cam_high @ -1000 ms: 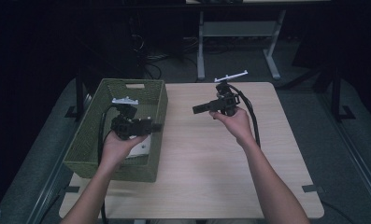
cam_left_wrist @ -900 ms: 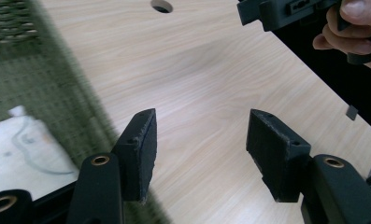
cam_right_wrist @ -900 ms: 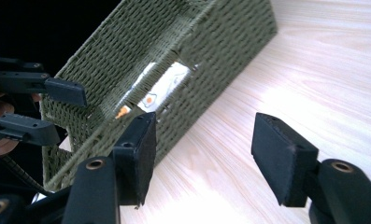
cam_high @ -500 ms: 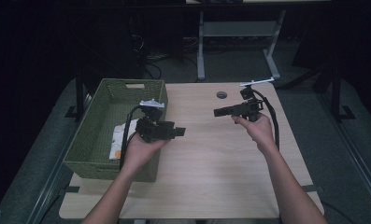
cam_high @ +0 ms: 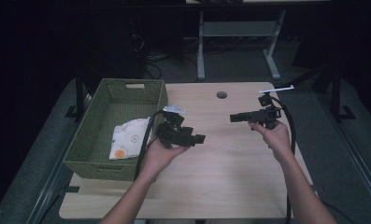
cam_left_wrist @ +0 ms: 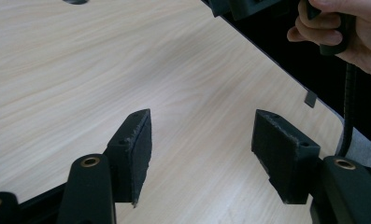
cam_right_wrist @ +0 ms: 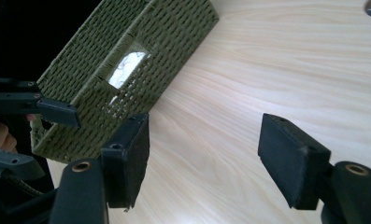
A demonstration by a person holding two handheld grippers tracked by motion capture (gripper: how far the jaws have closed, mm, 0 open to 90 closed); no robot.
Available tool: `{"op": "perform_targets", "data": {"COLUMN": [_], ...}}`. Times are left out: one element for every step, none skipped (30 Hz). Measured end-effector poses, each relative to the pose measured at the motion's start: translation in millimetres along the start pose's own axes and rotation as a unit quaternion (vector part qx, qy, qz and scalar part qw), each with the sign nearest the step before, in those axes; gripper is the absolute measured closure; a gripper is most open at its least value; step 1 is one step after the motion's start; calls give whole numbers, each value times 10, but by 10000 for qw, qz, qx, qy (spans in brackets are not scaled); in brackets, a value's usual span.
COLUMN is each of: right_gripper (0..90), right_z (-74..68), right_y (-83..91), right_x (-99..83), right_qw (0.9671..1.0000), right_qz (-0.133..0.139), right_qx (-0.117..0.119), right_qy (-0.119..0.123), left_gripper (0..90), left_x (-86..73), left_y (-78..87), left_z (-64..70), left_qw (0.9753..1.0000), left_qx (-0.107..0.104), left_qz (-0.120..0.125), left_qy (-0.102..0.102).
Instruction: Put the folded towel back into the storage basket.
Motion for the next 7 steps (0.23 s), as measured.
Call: {"op": "perform_targets", "data": {"right_gripper": [333,333,332,329,326,320,317], "right_z": [15,32,47,69,81,103,113], "right_y": [32,66,92,135,162,202,239], "right_x": [-21,-45,-64,-98,-120,-152,-173], "right_qw": [10000,10000,10000,9999,9999,9998,9998], "right_qz": [4,18,29,63,78,85,109], "right_qx": [-25,-47,-69,-99,-121,-148,-154], "right_qy": [-7,-23,-24,-44,-65,-85,-104], "left_gripper": [381,380,378,374,371,366,364], "left_x": [-6,-10,-18,-21,-28,-33,-36], "left_y": [-23,-43,-74,-92,-118,-136,-147], "left_z": [24,41,67,83,113,135,153], "left_qw": [10000,10000,10000,10000,9999,9999,9998], "left_qx": [-21,-27,-45,-57,-93,-118,-145], "left_qz": [-11,-19,-50,-50,-54,-67,-76], "left_qy": [-12,-30,-46,-48,-49,-80,-103]}}
Point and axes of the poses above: each handheld gripper's, and its own axes: y roughly backward along the jaws, x roughly out of its top, z roughly to its right, the point moved 2 cm from there along -y, roughly forward along the jaws, and after that the axes turned 4 degrees about -x, right-handed, at the moved point
